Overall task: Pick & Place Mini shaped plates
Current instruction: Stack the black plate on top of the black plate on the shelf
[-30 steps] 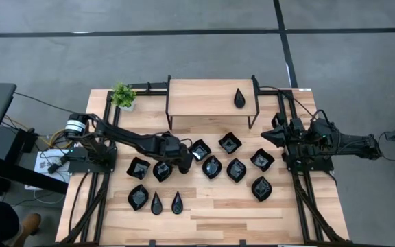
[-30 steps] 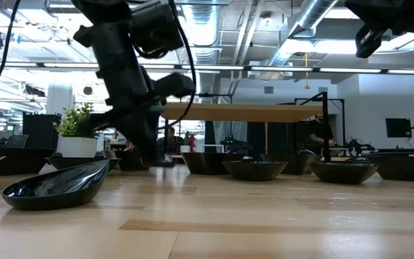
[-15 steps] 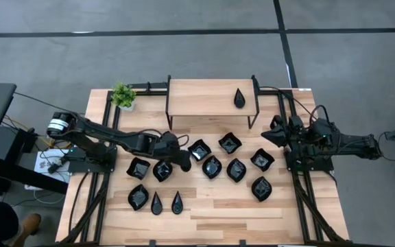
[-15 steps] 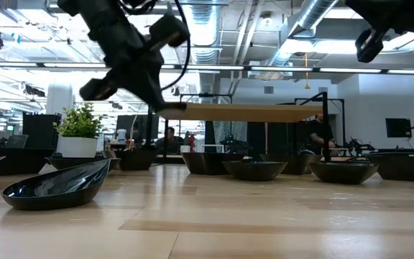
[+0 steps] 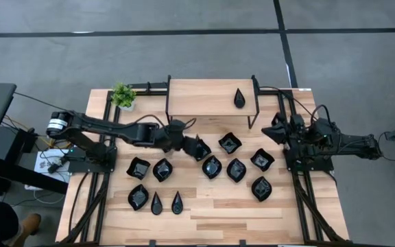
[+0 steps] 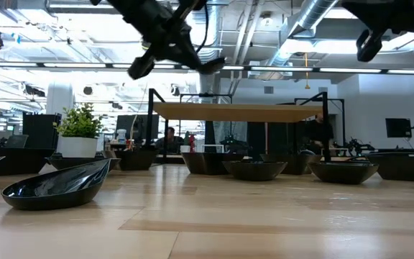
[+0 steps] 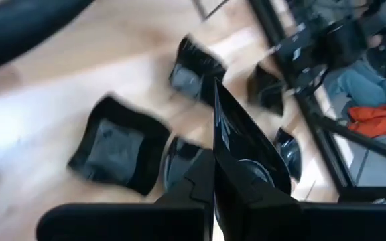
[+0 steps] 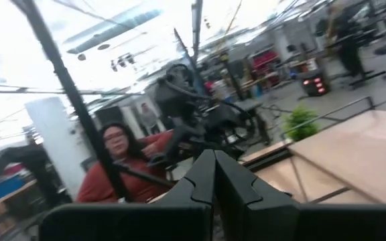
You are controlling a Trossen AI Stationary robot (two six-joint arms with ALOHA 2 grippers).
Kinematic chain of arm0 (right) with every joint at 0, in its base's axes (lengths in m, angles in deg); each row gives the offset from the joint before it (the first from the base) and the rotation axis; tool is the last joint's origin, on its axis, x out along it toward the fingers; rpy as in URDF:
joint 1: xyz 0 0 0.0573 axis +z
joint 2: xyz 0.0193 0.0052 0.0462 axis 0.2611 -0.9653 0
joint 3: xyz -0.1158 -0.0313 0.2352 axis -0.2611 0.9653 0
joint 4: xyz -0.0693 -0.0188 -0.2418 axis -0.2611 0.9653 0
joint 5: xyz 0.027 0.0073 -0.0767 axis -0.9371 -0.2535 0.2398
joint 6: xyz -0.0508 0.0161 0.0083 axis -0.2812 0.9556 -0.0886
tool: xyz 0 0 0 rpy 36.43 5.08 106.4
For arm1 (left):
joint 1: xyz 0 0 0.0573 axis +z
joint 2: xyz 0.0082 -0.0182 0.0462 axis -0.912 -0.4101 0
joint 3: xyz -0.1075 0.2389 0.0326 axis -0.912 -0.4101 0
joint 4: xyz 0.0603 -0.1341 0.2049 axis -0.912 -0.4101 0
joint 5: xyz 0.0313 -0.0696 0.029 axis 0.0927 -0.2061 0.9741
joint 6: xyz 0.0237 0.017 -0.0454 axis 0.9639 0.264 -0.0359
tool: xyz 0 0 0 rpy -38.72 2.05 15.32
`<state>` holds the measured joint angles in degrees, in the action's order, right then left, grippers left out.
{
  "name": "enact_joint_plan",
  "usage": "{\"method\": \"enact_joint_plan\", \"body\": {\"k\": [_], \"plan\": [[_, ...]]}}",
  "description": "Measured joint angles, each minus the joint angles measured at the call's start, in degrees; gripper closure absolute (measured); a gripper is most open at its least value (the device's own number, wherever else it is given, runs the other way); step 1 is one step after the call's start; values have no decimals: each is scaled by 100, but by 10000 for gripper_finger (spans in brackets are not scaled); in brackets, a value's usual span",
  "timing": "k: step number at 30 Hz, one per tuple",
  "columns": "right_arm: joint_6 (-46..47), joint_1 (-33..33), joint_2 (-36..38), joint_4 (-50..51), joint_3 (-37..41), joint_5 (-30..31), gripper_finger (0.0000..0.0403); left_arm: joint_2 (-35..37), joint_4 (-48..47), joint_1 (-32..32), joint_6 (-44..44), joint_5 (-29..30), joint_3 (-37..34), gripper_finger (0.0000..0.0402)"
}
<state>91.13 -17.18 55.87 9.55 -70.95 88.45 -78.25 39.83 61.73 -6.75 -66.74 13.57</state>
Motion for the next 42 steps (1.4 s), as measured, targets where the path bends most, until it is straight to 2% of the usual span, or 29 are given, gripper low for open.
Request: {"method": "enact_joint_plan", "body": {"k": [5, 11, 19, 21, 25, 29, 33, 37, 42], "plan": [[-15, 18, -235, -99, 0, 69, 403, -94, -10, 267, 571, 142, 393, 398], [-21, 94, -1076, -687, -34, 79, 403, -414, 31, 568, 1161, 262, 851, 398], [-552, 85, -2591, -683, -941, 158, 403, -895, 64, 810, 2037, 578, 1404, 398], [-705, 83, -2977, -418, -1304, 425, 403, -920, 97, 846, 2176, 648, 1480, 398], [-870, 79, -3715, 732, -2136, 948, 403, -884, 132, 868, 2410, 915, 1499, 398], [-1096, 76, -4340, 1415, -2881, 1094, 400, -883, 147, 868, 2615, 1111, 1499, 398], [-1338, 75, -4819, 1616, -3387, 1293, 380, -887, 173, 840, 2706, 1173, 1499, 398], [-1370, 33, -5179, 1670, -3749, 1295, 353, -887, 260, 739, 2949, 1449, 1499, 398], [-1461, 0, -5617, 1741, -4036, 1302, 332, -887, 465, 656, 2963, 1477, 1499, 398]]}}
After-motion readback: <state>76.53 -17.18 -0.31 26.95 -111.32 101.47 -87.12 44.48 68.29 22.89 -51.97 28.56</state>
